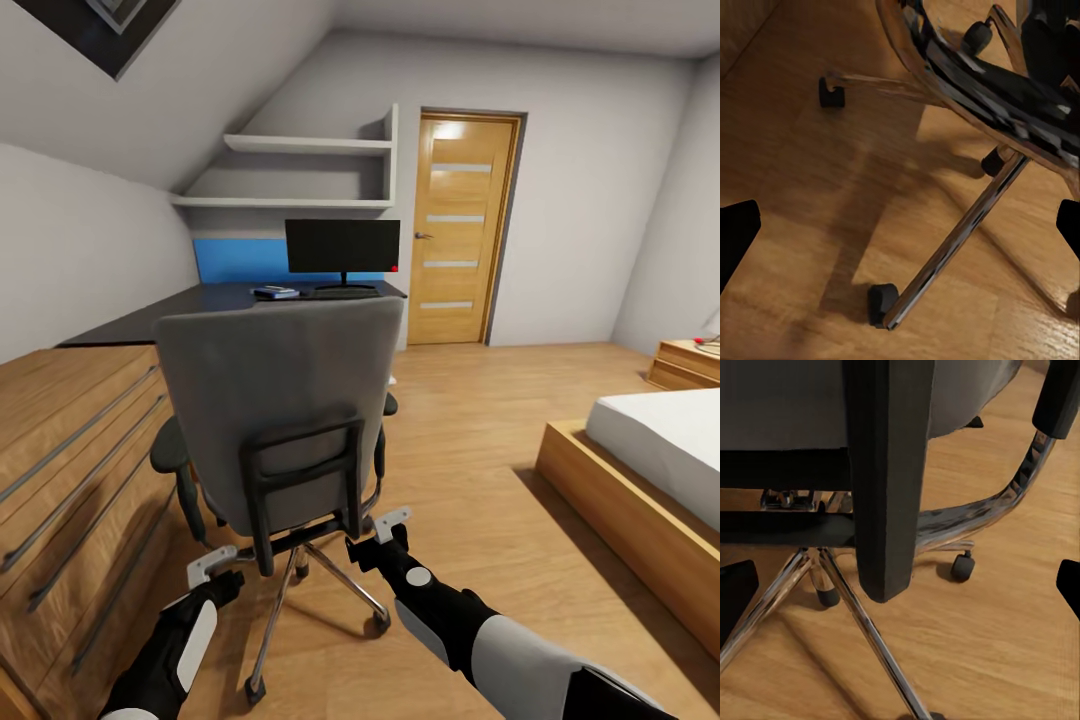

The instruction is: In the bedroom, organize the workspace by keeping the computer under the desk, ensuring the monitor is on the desk, placing the keyboard on the desk next to the monitor, placing the mouse on the desk next to the keyboard, moving the folder from the swivel chair onto the desk next to the mouse, stacking the notebook on top of the folder with the pen on top of the notebook, and positioning the swivel chair next to the desk.

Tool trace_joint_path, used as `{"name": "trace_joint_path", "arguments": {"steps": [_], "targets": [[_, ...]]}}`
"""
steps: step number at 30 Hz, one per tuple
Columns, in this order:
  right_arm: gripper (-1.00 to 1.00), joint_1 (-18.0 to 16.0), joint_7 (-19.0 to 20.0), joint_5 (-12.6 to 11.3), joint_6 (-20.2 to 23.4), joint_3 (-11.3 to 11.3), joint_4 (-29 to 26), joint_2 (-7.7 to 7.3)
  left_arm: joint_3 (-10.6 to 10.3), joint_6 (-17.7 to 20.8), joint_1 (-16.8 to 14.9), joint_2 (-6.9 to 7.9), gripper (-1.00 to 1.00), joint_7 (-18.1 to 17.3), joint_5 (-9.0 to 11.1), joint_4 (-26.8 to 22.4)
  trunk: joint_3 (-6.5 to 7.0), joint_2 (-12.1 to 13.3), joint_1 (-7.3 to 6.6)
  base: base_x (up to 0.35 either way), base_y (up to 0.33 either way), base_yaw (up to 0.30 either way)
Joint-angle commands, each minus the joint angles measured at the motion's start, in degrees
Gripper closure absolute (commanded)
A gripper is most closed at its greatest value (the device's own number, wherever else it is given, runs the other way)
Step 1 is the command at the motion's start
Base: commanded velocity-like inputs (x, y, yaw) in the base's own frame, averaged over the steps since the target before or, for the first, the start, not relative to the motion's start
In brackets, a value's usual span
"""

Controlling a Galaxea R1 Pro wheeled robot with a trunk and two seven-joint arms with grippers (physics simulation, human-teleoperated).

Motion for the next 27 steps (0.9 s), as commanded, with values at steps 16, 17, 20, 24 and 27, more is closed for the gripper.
{"name": "trace_joint_path", "arguments": {"steps": [16, 17, 20, 24, 27], "targets": [[-1.0, -0.06, -0.34, -0.49, -0.25, 0.49, -0.02, -0.02, 0.05, 0.16, -0.02, -0.02, -1.0, 0.28, 0.75, -0.22, -0.05, -0.02, 0.01, 0.032, 0.0, 0.0], [-1.0, -0.05, -0.34, -0.49, -0.25, 0.49, -0.01, -0.02, 0.03, 0.16, -0.02, -0.04, -1.0, 0.28, 0.75, -0.22, -0.05, -0.02, 0.01, 0.104, 0.0, 0.0], [-1.0, -0.07, -0.34, -0.49, -0.25, 0.49, -0.03, -0.02, 0.0, 0.16, -0.02, -0.08, -1.0, 0.28, 0.74, -0.23, -0.05, -0.02, 0.01, 0.127, 0.0, 0.0], [-1.0, -0.06, -0.34, -0.49, -0.25, 0.48, -0.07, -0.03, -0.02, -0.18, -0.02, -0.1, -1.0, 0.28, 0.8, -0.21, -0.05, -0.02, 0.01, 0.151, -0.032, 0.0], [-1.0, -0.05, -0.34, -0.49, -0.25, 0.49, -0.08, -0.02, -0.02, -0.42, -0.02, -0.11, -1.0, 0.28, 0.79, -0.22, -0.05, -0.02, 0.01, 0.158, -0.119, 0.0]]}}
